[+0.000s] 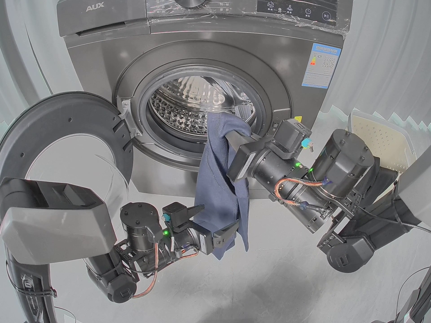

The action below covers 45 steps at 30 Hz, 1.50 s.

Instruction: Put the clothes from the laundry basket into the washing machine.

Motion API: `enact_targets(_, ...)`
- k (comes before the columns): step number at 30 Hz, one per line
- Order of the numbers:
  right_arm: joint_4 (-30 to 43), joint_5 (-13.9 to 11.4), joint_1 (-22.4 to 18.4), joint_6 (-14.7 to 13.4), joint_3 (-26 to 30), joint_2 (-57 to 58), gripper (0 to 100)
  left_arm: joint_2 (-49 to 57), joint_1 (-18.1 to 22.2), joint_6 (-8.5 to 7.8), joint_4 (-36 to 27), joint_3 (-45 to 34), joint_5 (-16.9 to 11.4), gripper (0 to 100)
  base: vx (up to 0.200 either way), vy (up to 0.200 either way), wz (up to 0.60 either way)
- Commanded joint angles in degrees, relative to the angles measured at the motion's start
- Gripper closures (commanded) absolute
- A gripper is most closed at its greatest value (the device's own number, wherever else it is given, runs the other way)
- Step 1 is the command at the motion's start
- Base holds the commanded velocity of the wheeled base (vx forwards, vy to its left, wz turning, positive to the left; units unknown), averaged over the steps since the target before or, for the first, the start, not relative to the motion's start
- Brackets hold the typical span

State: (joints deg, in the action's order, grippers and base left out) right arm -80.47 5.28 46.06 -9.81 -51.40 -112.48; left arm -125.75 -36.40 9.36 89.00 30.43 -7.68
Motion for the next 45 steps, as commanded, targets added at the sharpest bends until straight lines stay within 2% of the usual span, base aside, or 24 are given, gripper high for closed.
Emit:
enact_targets(1,-0.04,0.08,0.17,-0.03,0.07,-0.11,100,-2.22,0.19,0.04,0.03,2.09,-0.05,0,0.000,0.000,0.00)
enact_targets(9,-0.04,0.08,0.26,-0.12,0.16,-0.02,100,-5.30,0.37,-0.40,0.03,5.61,0.39,0,0.000,0.000,0.00)
enact_targets(15,-0.13,0.08,0.70,-0.12,0.24,0.16,100,-7.50,2.21,-0.49,-0.06,9.56,3.46,0,0.000,0.000,0.00)
enact_targets(23,-0.13,0.08,1.23,-0.21,0.59,0.16,100,-8.99,3.62,-0.57,0.03,11.50,3.72,0,0.000,0.000,0.00)
enact_targets(36,-0.13,0.08,1.23,-0.29,0.42,-0.11,100,-4.42,1.16,-0.57,0.03,10.44,4.60,0,0.000,0.000,0.00)
enact_targets(40,-0.13,0.08,1.14,-0.29,0.42,-0.11,100,-4.33,0.01,0.04,-0.06,10.88,4.78,0,0.000,0.000,0.00)
enact_targets(45,-0.13,0.17,1.14,-0.38,0.51,0.07,100,-5.74,0.28,-0.40,0.03,10.88,4.78,0,0.000,0.000,0.00)
